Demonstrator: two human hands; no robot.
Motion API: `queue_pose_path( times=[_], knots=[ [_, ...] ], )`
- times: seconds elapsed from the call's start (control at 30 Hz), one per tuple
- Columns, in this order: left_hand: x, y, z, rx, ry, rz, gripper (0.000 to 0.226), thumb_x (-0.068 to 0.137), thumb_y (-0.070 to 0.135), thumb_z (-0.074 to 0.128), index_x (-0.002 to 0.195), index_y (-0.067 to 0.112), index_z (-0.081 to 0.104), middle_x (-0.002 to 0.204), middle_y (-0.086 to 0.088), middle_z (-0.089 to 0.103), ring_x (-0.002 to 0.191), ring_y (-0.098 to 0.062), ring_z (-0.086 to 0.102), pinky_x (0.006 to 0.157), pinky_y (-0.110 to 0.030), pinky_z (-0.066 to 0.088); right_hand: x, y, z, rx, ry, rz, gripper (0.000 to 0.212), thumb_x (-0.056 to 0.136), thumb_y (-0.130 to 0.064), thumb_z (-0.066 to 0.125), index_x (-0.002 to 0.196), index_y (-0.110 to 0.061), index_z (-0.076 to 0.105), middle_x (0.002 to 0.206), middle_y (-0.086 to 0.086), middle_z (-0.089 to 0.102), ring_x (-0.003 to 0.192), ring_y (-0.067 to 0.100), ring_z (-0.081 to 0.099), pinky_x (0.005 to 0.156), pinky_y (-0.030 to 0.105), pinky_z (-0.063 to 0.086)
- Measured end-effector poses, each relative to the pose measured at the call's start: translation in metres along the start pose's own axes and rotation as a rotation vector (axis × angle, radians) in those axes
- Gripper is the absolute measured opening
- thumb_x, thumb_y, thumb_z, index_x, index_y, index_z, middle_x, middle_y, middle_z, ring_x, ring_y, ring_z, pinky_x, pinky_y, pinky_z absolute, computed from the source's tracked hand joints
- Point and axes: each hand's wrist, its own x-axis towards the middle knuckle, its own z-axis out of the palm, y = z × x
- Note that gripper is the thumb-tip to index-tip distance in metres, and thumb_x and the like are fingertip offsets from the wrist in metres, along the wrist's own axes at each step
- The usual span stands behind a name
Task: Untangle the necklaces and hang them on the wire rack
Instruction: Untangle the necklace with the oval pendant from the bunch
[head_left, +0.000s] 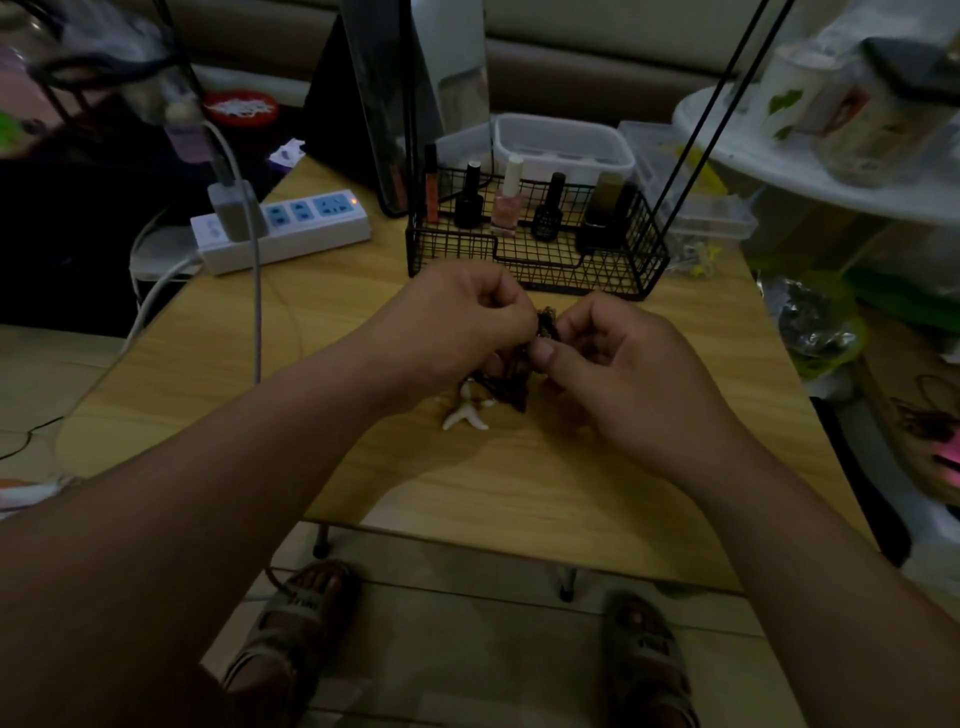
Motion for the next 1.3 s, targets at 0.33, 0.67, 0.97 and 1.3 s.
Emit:
queue_pose_path(
  times=[0.33, 0.67, 0.97, 1.3],
  knots=[
    [0.000, 0.006, 0.007, -0.193, -0.036, -0.123, 0.011, 0.098, 0.010, 0.063, 0.086, 0.009, 0.064, 0.071, -0.002, 0.068, 0.063, -0.009, 0.067, 0.058, -0.025, 0.056, 0.007, 0.000, 0.006, 0.531, 0.058, 0.148, 0.014, 0.099, -0.009, 0.064, 0.087, -0.015, 0.061, 0.077, 0.002, 0.069, 0.073, 0.021, 0.070, 0.058, 0.034, 0.054],
    [-0.004, 0.004, 0.003, 0.040, -0.091, -0.052, 0.007, 0.094, 0.016, 0.070, 0.093, 0.009, 0.068, 0.083, -0.013, 0.075, 0.068, -0.020, 0.073, 0.060, -0.028, 0.058, 0.003, 0.002, -0.003, -0.066, -0.017, -0.074, 0.011, 0.095, -0.021, 0.072, 0.088, -0.022, 0.064, 0.083, 0.003, 0.071, 0.074, 0.023, 0.070, 0.062, 0.052, 0.058],
    [-0.001, 0.006, -0.011, 0.016, -0.195, -0.071, 0.015, 0.101, 0.017, 0.065, 0.102, 0.002, 0.067, 0.087, -0.014, 0.073, 0.075, -0.020, 0.073, 0.069, -0.038, 0.062, 0.003, 0.004, -0.017, 0.211, 0.001, 0.028, 0.008, 0.096, -0.015, 0.071, 0.096, -0.008, 0.068, 0.086, 0.007, 0.073, 0.078, 0.019, 0.074, 0.061, 0.031, 0.059],
    [0.001, -0.001, 0.005, -0.036, -0.031, -0.064, 0.012, 0.093, 0.006, 0.071, 0.089, 0.010, 0.061, 0.080, -0.010, 0.071, 0.063, -0.014, 0.072, 0.058, -0.022, 0.055, 0.003, 0.008, -0.004, -0.021, -0.060, 0.027, 0.016, 0.095, -0.033, 0.072, 0.089, -0.020, 0.064, 0.083, 0.007, 0.072, 0.074, 0.031, 0.071, 0.066, 0.057, 0.060]
  ],
)
